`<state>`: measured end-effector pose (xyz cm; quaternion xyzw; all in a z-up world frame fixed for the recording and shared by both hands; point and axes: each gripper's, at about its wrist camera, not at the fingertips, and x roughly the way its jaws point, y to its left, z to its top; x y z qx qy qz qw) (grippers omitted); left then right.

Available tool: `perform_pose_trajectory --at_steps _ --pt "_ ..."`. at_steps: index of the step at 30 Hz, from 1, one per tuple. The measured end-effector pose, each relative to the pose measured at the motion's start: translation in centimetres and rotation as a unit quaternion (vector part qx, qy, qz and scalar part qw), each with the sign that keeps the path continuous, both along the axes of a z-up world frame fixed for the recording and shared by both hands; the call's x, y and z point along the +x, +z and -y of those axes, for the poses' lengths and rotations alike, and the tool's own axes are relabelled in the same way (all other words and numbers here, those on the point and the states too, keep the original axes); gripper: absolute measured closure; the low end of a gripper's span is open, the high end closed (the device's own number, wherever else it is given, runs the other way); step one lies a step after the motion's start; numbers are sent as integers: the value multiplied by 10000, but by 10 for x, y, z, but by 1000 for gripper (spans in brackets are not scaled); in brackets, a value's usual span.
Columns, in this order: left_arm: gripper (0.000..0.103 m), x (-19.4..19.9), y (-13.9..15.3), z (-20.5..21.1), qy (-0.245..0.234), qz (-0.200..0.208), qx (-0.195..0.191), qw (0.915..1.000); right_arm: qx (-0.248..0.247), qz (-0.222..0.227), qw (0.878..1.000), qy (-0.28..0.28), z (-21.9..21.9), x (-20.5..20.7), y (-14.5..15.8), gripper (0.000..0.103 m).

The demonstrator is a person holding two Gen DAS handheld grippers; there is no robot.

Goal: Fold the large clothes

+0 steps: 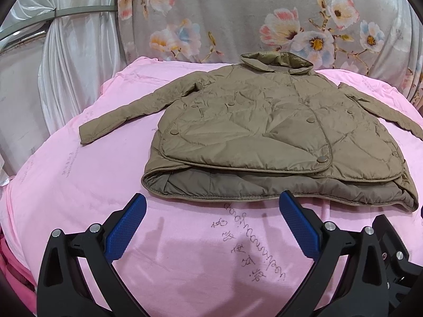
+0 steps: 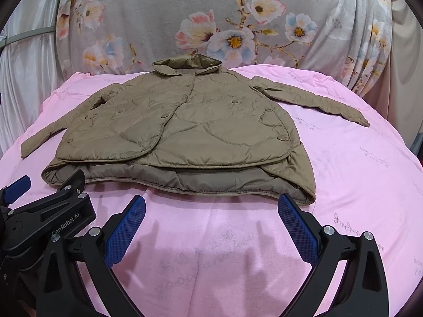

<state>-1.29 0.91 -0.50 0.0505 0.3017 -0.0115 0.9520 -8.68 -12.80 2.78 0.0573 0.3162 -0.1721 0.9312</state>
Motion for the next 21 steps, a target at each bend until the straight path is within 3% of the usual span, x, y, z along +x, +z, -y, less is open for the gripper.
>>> perform_pose_trajectory --at_steps 21 --pt "5 1 -1 0 -2 -8 5 10000 47 -34 10000 4 0 0 -1 5"
